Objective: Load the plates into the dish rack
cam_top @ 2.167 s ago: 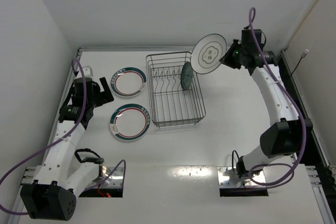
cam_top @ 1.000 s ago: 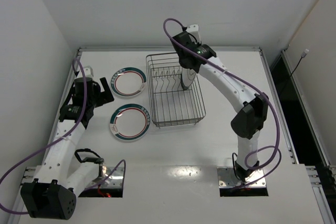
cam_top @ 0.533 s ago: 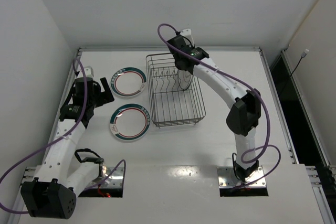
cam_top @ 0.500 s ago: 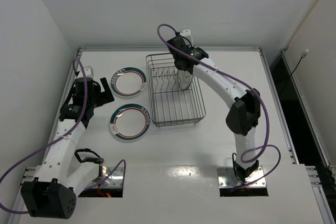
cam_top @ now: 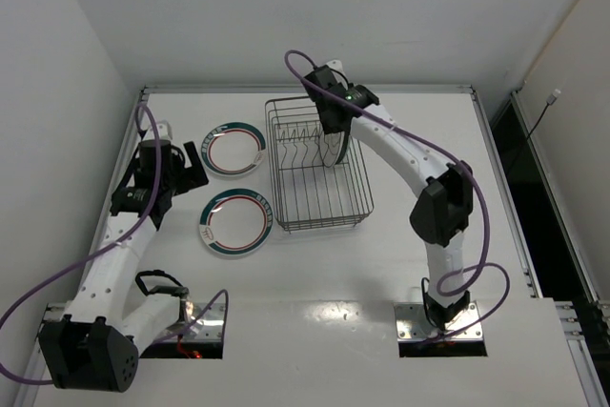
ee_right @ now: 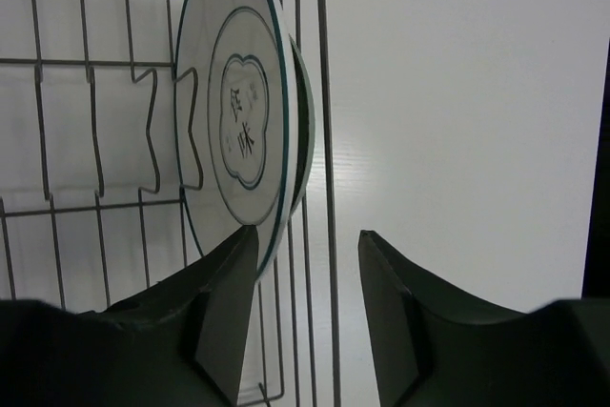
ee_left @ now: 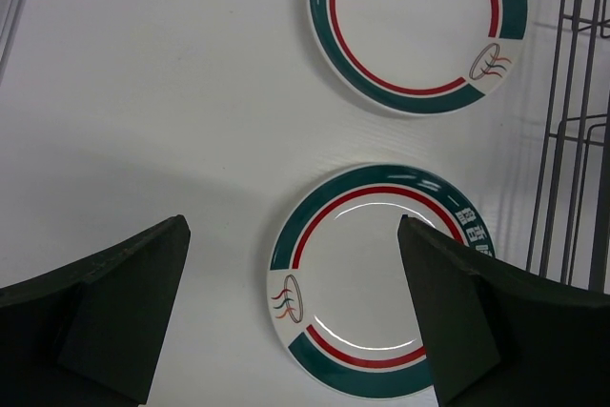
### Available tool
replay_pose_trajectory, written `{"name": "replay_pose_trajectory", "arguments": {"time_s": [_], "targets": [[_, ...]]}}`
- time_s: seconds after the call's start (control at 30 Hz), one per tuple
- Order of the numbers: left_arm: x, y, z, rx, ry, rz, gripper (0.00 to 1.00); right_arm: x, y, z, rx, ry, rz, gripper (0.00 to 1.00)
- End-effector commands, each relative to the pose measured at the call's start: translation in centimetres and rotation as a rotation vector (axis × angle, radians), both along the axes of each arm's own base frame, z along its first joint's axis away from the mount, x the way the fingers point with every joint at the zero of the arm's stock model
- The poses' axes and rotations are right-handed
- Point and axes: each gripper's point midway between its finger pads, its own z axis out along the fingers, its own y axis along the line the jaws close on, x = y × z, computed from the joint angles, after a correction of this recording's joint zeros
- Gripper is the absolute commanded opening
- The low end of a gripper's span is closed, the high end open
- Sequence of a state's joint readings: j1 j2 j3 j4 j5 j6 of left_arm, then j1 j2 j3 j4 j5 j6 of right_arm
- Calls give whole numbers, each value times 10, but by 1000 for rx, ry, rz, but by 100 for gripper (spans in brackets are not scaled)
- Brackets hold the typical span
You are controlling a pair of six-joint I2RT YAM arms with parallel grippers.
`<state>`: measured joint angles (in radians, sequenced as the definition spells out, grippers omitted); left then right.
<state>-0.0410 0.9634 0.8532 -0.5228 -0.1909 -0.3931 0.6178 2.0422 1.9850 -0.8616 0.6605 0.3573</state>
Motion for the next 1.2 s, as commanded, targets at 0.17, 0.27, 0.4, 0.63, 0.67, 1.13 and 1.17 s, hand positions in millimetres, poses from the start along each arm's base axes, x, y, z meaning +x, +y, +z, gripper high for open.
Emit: {"name": "replay_pose_trajectory", "arguments": {"time_s": [0.17, 0.27, 0.4, 0.63, 0.67, 1.13, 1.17], "targets": [[14, -6, -18, -35, 73, -18, 92, -54, -5, 97, 197, -95, 132, 53], [21, 9, -33, -132, 114, 40, 92, -80, -2, 69, 247, -15, 196, 56], [54, -2, -47, -405, 63, -2, 92, -117, 3, 54, 364, 14, 294, 64], [120, -2, -88, -649, 44, 62, 92, -175, -10, 30, 475, 92, 321, 65], [130, 0, -93, -670, 29, 76, 92, -187, -13, 37, 512, 76, 334, 65], [167, 15, -155, -633, 117, 149, 32, -226, -41, 15, 537, 128, 265, 65], [168, 16, -161, -635, 128, 152, 30, -225, -40, 19, 541, 120, 267, 65]]}}
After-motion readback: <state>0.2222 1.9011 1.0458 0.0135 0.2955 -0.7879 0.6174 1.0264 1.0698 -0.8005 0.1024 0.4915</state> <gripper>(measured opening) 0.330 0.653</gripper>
